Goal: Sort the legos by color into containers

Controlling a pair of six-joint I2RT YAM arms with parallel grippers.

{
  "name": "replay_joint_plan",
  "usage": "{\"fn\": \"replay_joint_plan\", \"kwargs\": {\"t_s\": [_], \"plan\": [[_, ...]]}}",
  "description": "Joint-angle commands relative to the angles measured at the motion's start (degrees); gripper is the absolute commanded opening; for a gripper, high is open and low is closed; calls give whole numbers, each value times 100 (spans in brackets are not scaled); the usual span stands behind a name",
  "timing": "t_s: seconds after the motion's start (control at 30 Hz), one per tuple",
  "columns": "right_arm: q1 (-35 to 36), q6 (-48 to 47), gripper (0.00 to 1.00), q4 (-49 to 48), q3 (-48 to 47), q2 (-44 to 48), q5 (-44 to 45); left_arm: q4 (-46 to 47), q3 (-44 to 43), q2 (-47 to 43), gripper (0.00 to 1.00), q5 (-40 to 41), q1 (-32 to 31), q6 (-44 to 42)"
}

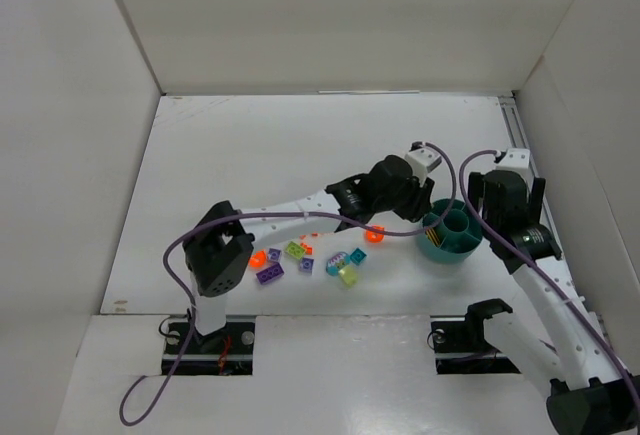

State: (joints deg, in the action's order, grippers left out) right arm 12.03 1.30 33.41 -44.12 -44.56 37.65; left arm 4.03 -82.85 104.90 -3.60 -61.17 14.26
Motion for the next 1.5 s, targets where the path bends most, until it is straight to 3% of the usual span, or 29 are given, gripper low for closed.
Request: {"fn": "replay_joint_plan", "kwargs": {"t_s": [0.0, 0.27, 0.6, 0.67, 0.8, 0.9, 1.07, 1.1, 1.13, 1.3, 1.47], "plan": [[-78, -33, 100, -27, -27, 175, 32, 142, -451, 82, 20, -431, -88, -204], [-78, -86, 100, -186, 79, 114, -135, 466, -302, 276, 25, -835, -220, -204], [-78, -139, 100, -186, 79, 61, -135, 503, -477, 663, 30, -749, -220, -204], [-78, -139, 100, -186, 79, 113, -135, 502, -478, 716, 34, -748, -220, -204], [-78, -192, 100, -186, 79, 114, -188, 450, -478, 716, 56, -801, -220, -204], [-78, -192, 100, -186, 79, 166, -188, 449, -338, 497, 71, -801, -220, -204], [-78, -428, 100, -186, 79, 272, -319, 459, -74, 31, 82, -556, -220, -257], [-78, -498, 100, -273, 79, 324, -398, 458, 144, -248, 87, -476, -220, -318], [-78, -734, 100, -334, 79, 325, -503, 458, 303, -425, 100, -362, -220, -319], [-78, -1439, 100, -844, 140, 439, -1740, 345, 1331, -1585, 100, 604, -72, 119], [614, -2106, 100, -1432, 255, 439, -2569, -384, 2534, -2869, 100, 1817, 446, 1182]]}}
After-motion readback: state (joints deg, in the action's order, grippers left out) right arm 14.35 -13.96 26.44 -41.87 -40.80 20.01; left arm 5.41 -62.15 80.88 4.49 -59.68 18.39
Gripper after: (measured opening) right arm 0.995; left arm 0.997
